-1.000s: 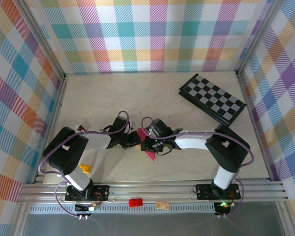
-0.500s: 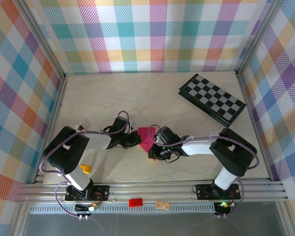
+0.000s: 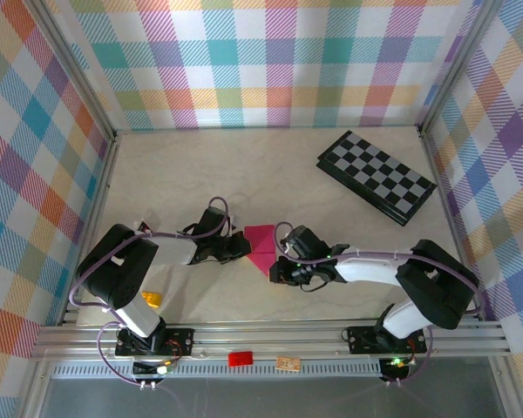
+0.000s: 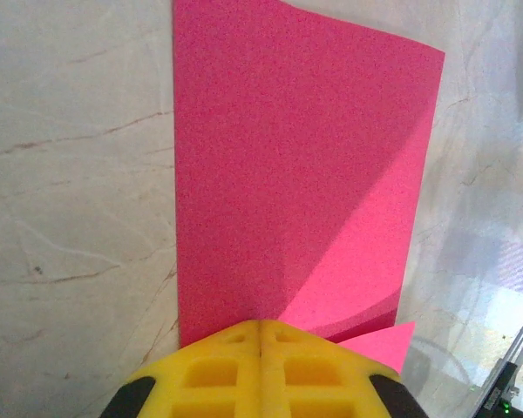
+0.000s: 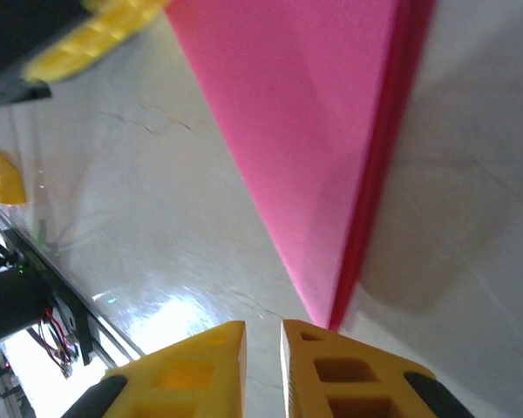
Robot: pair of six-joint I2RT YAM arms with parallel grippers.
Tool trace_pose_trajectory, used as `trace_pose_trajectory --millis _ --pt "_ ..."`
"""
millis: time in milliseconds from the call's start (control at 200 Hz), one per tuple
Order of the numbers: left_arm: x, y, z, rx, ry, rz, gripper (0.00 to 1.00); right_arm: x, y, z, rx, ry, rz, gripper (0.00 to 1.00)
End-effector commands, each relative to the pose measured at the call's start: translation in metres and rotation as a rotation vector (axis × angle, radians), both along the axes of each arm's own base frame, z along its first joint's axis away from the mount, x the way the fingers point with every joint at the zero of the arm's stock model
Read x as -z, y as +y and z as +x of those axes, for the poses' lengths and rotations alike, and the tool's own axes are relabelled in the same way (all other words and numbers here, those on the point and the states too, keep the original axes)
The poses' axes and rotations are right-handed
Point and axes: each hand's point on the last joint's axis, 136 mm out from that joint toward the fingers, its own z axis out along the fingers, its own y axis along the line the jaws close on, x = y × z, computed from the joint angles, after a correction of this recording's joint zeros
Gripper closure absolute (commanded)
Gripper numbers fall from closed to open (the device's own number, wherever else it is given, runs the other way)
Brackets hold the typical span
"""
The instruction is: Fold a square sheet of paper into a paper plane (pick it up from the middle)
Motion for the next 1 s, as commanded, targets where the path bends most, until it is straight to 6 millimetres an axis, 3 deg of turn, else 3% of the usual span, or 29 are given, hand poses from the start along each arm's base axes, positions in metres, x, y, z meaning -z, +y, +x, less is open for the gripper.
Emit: trace_pose_trajectory --millis 0,135,270,385,600,710,805,995 --pt "0.044 0.035 -0.033 -0.058 0.152 0.164 1.0 -0.003 0.011 0.014 -0.006 -0.036 -0.007 0.8" --pt "0.043 0.034 -0.032 -0.065 0.149 0.151 1.0 0.009 0.026 0.016 -0.036 0.003 0.006 0.8" --pt "0.043 0.033 -0.033 -0.068 0.152 0.144 1.0 0.032 0.006 0.008 -0.029 0.033 -0.095 0.81" --pt "0.041 0.033 -0.034 -0.077 0.153 0.135 1.0 0.038 -0.012 -0.003 -0.027 0.033 -0.13 0.82" --pt "0.02 0.028 -0.032 -0.141 0.121 0.04 1.0 0.008 -0.041 0.007 0.038 -0.134 -0.157 0.76" --pt "0.001 0.027 -0.027 -0.149 0.067 0.013 0.96 -0.01 -0.053 0.019 0.098 -0.237 -0.168 0.6" --pt "-0.021 0.027 -0.021 -0.126 0.001 0.015 0.87 -0.021 -0.056 0.026 0.124 -0.298 -0.154 0.49" --pt "-0.043 0.038 -0.014 -0.115 -0.069 0.074 0.6 -0.029 -0.046 0.036 0.113 -0.367 -0.11 0.44"
